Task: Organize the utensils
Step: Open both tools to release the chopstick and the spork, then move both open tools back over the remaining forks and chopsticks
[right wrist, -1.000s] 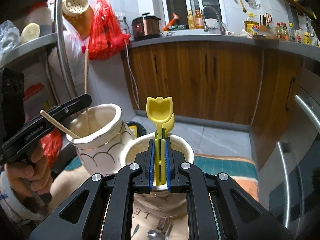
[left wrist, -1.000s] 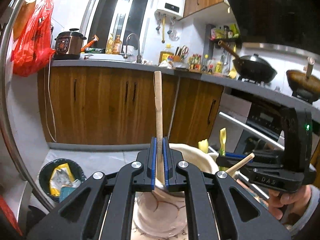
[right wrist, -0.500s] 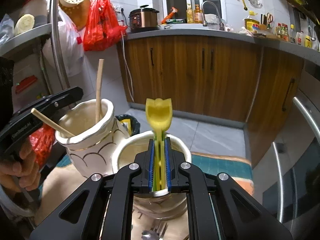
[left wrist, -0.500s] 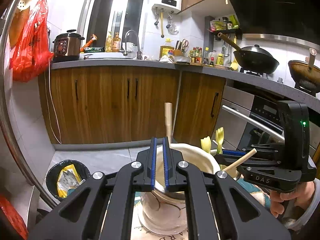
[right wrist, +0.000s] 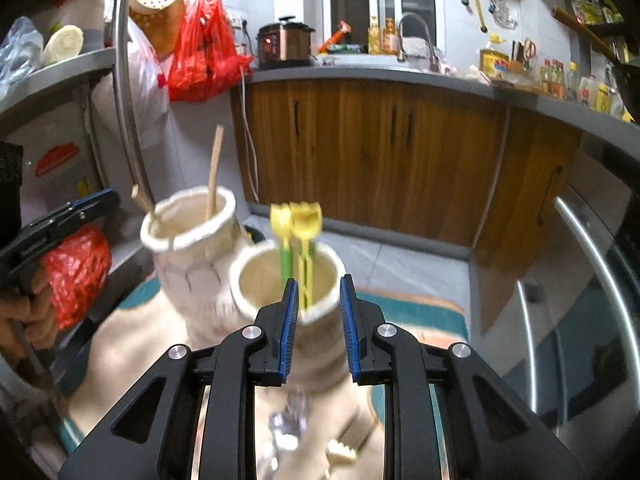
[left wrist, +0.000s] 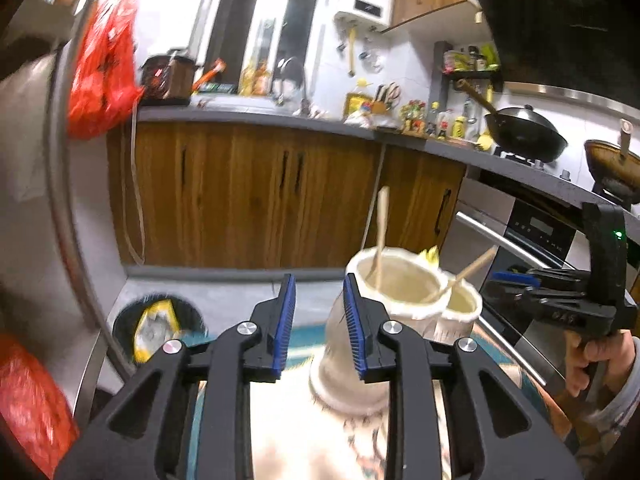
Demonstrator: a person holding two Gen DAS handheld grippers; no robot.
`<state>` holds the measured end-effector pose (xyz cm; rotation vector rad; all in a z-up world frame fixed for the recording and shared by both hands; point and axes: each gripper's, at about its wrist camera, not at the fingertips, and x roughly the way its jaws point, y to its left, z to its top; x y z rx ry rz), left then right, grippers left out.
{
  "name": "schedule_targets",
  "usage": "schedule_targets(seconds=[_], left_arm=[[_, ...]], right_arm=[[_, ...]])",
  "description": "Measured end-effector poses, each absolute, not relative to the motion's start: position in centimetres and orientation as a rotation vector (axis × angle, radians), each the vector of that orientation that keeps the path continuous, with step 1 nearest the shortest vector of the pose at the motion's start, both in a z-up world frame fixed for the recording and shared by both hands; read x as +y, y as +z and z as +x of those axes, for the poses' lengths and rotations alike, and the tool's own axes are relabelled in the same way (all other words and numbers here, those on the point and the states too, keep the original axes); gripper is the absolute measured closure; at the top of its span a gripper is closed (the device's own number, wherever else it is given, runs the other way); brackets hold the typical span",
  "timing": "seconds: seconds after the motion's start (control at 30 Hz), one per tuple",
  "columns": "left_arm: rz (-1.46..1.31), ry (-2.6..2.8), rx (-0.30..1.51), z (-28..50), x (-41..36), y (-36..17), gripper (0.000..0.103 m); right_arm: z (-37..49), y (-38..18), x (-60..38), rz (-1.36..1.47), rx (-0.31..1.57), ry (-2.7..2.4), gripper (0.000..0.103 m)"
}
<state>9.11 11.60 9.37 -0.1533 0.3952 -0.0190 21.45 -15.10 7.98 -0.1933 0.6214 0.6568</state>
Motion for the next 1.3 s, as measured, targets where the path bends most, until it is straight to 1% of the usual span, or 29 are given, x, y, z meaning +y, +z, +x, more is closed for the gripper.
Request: schedule_targets(seconds=[0.03, 0.17, 0.4, 0.5, 0.67, 0.9, 1.07, 1.1, 1.17, 1.3], left_arm=[[-0.173, -0.020, 0.426, 8.6, 12.0, 8.8, 0.072], [-0.180, -0.030, 0.526, 7.4, 11.8, 6.4, 0.072], [-0.141, -0.090, 0.688, 6.6, 8.1, 2.4, 0.072], [-0.120, -0.123, 0.746, 6.6, 6.7, 1.0, 0.072], [-0.071, -0.144, 0.821, 6.7, 4.5, -0.5, 0.072], [-0.015, -0.151, 0.900, 7.2, 2.9, -1.8, 0.072], [0.031, -0.155, 0.925, 7.2, 2.1, -2.4, 0.072], [0.033, -0.155, 0.926, 7.2, 2.1, -2.4, 0.073], [0.042, -0.152, 0.929, 7.3, 2.0, -2.4, 0.075], [0.097, -0.143, 0.934, 7.1, 1.6, -2.5, 0.081]], right_arm=[[21.2, 7.6, -15.7, -0.194, 0.645, 0.654, 0.080], [20.7, 5.7, -17.7, -0.205, 0.739, 0.614, 0.080], [19.7, 1.1, -20.0, -0.153, 0.954, 0.587, 0.080], [18.7, -0.6, -20.0, -0.157, 1.009, 0.588, 0.080], [17.5, -2.0, -19.7, -0.164, 1.039, 0.593, 0.080], [17.3, -2.2, -19.0, -0.207, 1.044, 0.577, 0.080], [17.3, -2.2, -18.4, -0.256, 1.046, 0.580, 0.080], [17.3, -2.2, -18.3, -0.269, 1.046, 0.585, 0.081], [17.3, -2.1, -17.9, -0.288, 1.053, 0.594, 0.086], [17.4, -1.9, -17.6, -0.358, 1.068, 0.608, 0.086]])
